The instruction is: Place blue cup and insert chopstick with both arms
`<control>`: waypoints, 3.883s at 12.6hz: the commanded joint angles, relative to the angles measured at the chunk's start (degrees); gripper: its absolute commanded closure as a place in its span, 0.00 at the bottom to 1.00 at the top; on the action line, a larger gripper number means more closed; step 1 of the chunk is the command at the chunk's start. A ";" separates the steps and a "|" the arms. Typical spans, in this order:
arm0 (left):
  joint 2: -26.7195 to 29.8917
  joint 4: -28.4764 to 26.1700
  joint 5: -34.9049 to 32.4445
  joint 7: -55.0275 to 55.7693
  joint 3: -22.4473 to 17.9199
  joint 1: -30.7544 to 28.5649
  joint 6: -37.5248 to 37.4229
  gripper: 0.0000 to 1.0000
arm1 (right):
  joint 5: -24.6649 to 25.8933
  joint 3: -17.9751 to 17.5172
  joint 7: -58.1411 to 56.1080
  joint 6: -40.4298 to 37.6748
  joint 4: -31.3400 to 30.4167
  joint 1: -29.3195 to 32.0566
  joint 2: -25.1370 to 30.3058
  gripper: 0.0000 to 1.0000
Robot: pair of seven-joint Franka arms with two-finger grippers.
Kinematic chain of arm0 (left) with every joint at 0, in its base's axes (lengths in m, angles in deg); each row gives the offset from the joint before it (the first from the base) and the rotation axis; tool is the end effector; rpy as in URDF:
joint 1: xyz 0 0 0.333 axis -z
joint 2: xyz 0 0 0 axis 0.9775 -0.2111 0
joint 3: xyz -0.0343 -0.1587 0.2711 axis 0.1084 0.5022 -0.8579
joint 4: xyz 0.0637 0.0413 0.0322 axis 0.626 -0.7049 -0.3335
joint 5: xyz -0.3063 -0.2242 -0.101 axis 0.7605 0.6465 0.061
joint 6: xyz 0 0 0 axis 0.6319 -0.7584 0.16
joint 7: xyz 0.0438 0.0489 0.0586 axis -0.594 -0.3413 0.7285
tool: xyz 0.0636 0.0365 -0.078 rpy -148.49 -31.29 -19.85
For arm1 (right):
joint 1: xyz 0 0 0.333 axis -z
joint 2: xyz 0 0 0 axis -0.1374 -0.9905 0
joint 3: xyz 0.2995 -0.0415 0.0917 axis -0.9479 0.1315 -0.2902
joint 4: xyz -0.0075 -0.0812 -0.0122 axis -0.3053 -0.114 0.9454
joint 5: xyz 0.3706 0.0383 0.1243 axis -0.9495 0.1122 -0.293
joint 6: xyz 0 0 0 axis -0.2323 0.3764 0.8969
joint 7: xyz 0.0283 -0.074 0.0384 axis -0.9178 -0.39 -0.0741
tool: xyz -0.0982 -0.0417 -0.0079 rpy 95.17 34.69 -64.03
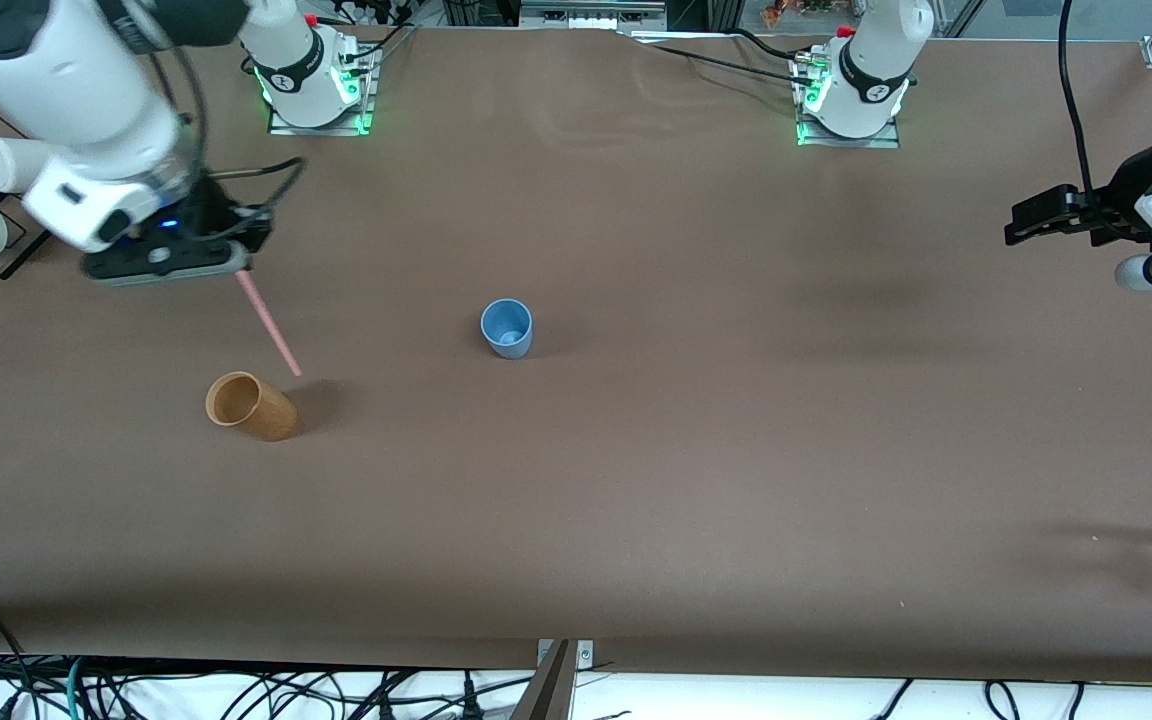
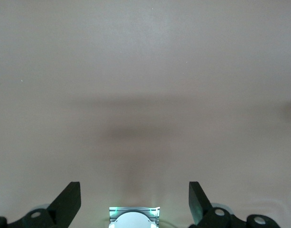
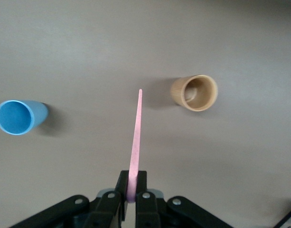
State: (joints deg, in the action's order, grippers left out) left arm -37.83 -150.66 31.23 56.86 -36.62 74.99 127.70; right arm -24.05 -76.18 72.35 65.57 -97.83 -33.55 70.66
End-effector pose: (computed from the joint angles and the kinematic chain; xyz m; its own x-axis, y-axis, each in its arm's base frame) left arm 0.5655 -0.0131 0.6078 0.9785 0.0176 -0.2054 0.0267 -0.9988 0.0420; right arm 0.5383 0.1963 0.5561 0.9854 0.1699 -0.0130 0.1704 -0.9812 0.0906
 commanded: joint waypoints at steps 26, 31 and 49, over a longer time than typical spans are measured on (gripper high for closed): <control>-0.29 -0.21 -0.39 -1.51 0.02 -0.07 0.92 0.00 | -15.34 0.01 31.45 0.93 11.37 -15.91 -18.36 1.00; -0.29 -0.21 -0.30 -1.51 -0.07 0.01 0.92 0.00 | -15.08 -0.34 29.61 3.90 11.46 -15.83 -18.71 0.02; -0.29 -0.30 -0.38 -1.51 0.02 -0.07 0.92 0.00 | -8.58 11.95 6.40 -1.71 13.66 -8.19 -17.04 0.00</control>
State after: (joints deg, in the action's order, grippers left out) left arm -38.31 -150.66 31.23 56.82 -36.66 74.97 128.10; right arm -34.06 -65.12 80.54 65.40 -84.29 -42.48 52.95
